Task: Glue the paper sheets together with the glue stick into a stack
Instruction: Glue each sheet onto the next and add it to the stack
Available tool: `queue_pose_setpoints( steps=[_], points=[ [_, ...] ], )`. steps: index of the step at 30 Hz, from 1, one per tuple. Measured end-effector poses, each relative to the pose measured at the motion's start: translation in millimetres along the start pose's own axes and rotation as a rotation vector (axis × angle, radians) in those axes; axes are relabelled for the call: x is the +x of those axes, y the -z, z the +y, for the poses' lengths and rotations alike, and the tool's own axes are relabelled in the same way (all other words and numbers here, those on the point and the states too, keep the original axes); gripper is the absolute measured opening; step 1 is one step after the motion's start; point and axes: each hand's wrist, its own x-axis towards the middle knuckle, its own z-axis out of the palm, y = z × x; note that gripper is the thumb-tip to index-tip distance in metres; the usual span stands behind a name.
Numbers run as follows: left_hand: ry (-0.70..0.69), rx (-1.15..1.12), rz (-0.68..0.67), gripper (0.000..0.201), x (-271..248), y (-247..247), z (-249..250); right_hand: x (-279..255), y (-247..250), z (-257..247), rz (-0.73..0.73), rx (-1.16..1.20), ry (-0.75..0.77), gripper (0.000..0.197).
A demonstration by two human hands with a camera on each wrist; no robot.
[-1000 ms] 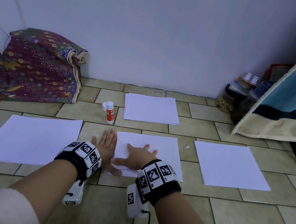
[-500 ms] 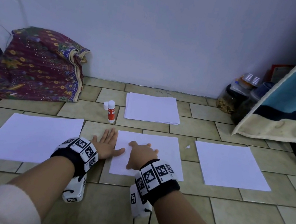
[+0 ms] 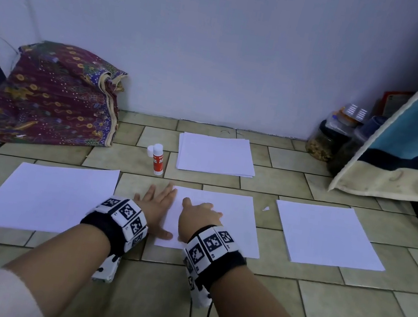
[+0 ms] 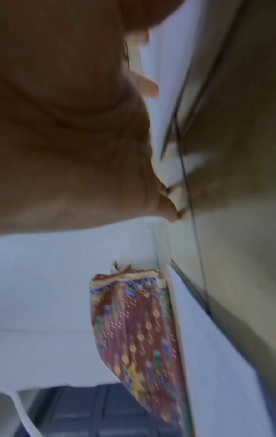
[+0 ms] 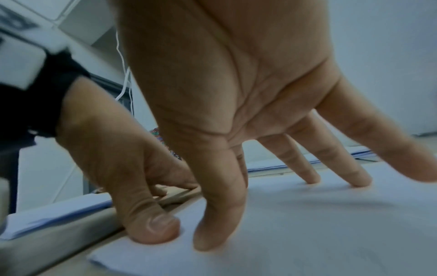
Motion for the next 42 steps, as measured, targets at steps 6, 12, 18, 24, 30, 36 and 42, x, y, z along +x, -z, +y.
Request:
queue_pose_setpoints(
  steps=[6,12,18,24,30,36,42],
  points=[
    [-0.006,0.143,0.03,0.109,0.0,3.3,-0.1,8.9,3.0,-8.6,0.034,-0.017,0.211,0.093],
    [0.003,0.174,0.049,0.109,0.1,0.2,-2.4,21.9,13.5,45.9,0.079,0.087,0.235,0.086],
    [-0.009,0.169,0.023,0.111,4.8,-0.4,-5.0,33.5,21.7,99.2,0.146,0.118,0.072,0.063],
    [-0.013,0.161,0.027,0.114,7.4,-0.1,-6.9,38.2,27.0,125.5,0.264,-0.023,-0.024,0.076],
    [-0.02,0.228,0.1,0.116,-4.5,9.2,-1.6,32.7,28.2,102.6,0.338,-0.261,-0.123,0.053],
    [-0.082,0.221,0.287,0.064,-20.8,21.3,20.9,32.2,21.8,77.0,0.286,-0.171,0.105,0.03],
    [-0.161,0.186,0.272,0.061,-21.2,9.7,40.5,27.4,-0.6,45.8,0.336,-0.138,0.134,0.037]
  ],
)
